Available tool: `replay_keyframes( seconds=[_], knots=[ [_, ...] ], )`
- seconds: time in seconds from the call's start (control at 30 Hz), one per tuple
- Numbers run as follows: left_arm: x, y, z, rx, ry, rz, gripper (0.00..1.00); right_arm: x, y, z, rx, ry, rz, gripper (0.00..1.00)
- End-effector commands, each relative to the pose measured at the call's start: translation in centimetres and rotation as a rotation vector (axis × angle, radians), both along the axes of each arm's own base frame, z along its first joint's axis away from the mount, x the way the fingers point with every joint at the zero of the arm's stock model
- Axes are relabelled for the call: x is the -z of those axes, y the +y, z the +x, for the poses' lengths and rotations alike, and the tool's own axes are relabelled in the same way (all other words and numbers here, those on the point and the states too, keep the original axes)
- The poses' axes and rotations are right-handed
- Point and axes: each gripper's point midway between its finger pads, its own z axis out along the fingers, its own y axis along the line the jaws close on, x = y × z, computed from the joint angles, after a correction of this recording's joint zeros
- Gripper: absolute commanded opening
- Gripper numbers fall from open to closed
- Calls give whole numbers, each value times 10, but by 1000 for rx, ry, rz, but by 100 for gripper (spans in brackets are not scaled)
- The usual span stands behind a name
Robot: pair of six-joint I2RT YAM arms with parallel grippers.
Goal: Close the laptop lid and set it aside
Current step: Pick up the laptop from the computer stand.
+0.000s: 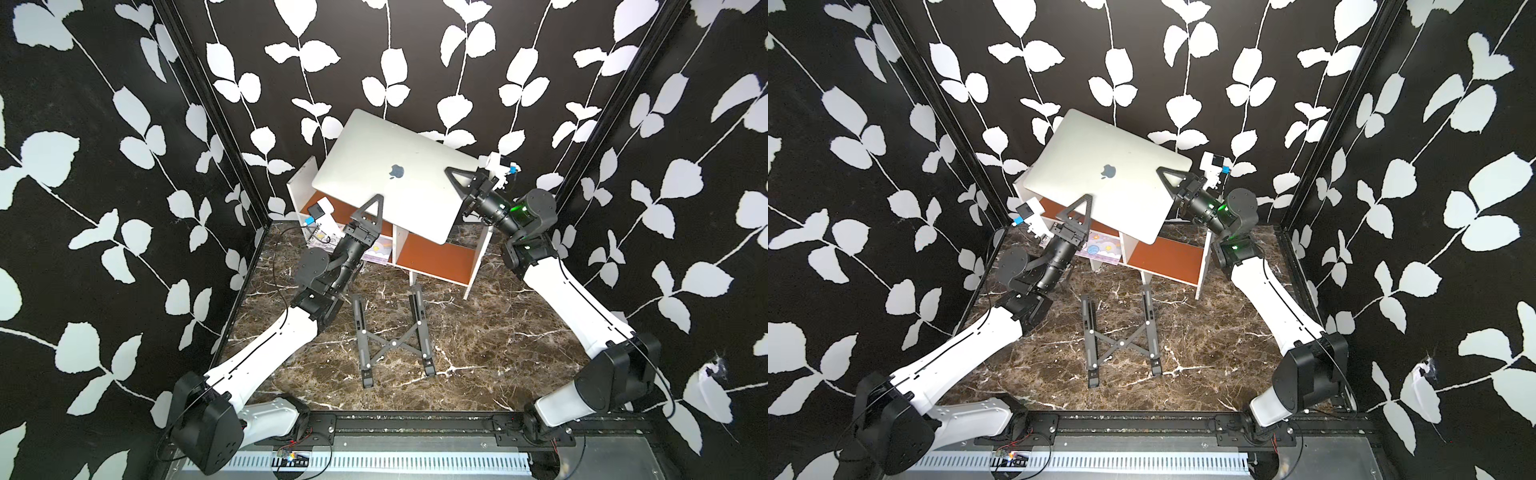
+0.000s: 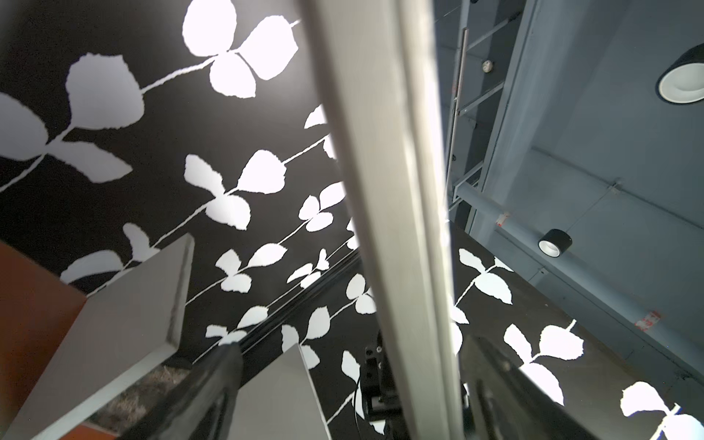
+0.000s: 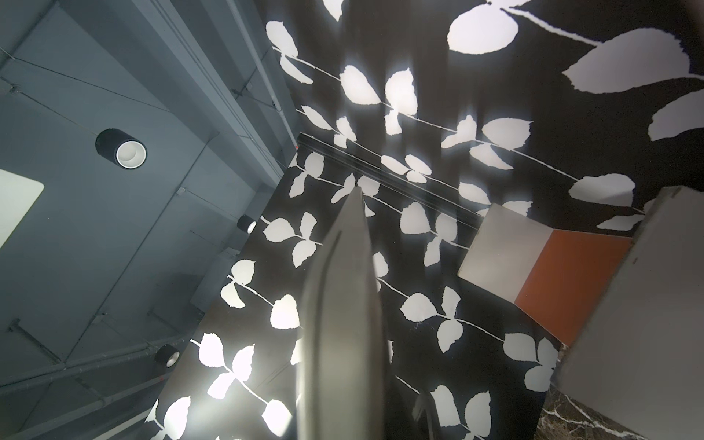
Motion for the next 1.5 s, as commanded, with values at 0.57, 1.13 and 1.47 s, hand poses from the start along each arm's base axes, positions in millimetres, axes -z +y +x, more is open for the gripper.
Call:
replay_keyframes(
  seconds=[0.57,1.13,1.47],
  knots=[
    [-59,5,-10,-33,-204,-166,22,-94,-31,-47,99,-291,206,0],
    [-75,51,-14,-92,-255,-285,0,-47,-29,-31,140,-267,-19,50],
    [-97,99,-15,-145,-301,-378,0,-23,-63,-30,232,-243,-120,63]
  ],
)
